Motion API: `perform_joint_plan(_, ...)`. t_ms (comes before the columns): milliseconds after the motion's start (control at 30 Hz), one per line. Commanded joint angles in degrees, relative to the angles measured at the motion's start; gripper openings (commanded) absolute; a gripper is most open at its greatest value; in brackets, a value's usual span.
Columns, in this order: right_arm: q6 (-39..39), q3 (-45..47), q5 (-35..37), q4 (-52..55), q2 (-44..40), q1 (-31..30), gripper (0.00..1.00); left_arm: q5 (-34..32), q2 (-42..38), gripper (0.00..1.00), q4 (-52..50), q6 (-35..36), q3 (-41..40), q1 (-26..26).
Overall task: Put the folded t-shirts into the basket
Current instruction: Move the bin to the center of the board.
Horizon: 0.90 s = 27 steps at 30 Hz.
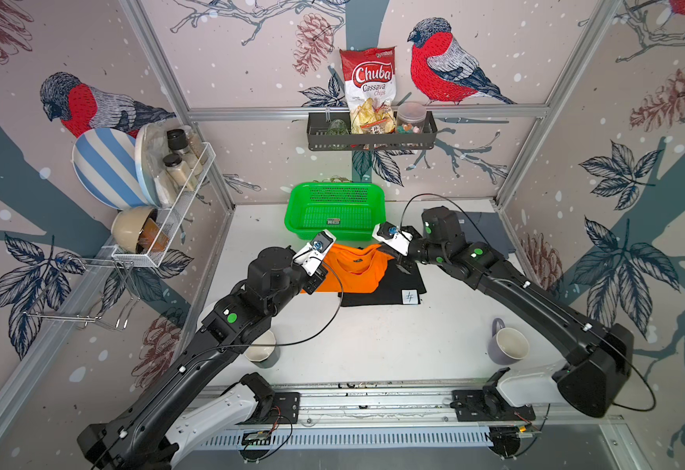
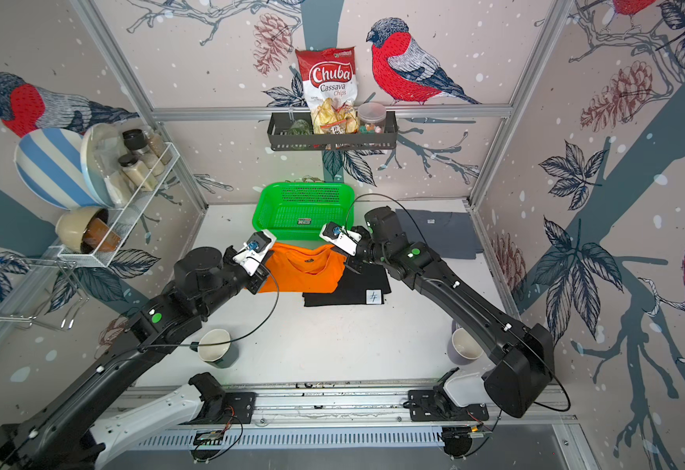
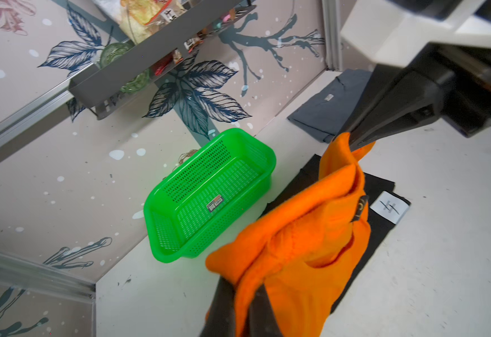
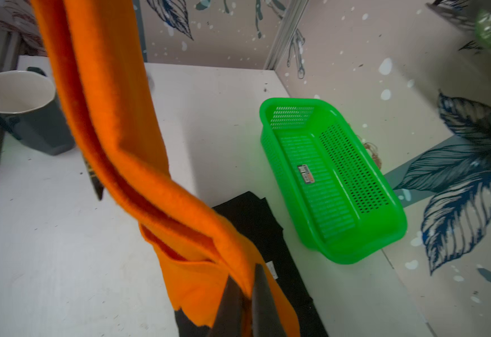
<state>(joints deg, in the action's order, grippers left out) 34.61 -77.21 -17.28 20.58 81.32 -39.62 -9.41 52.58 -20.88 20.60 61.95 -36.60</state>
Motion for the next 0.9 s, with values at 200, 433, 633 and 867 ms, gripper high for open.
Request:
perform_joint_plan(200,-0.7,-9.2,10.6,-10.1,9.2,2.8,0.0,5.0,12.0,0.0,21.2,-5.8,0.4,10.7)
perform_joint_plan(433,0.3,-17.4,14.8,-17.2,18.8,3.3,0.0,11.5,22.7,0.0,30.6,-9.7,4.1,16.6)
perform_joint_plan(633,2.5,-24.8,19.2,-20.3,27.5,3.7,0.0,14.6,33.9,0.0,38.6,-10.1,9.0,19.9)
perform_joint_plan(867,4.0,-26.9,20.9,-27.2,35.5,4.5,0.0,14.4,46.9,0.0,45.9,-5.2,13.4,21.5)
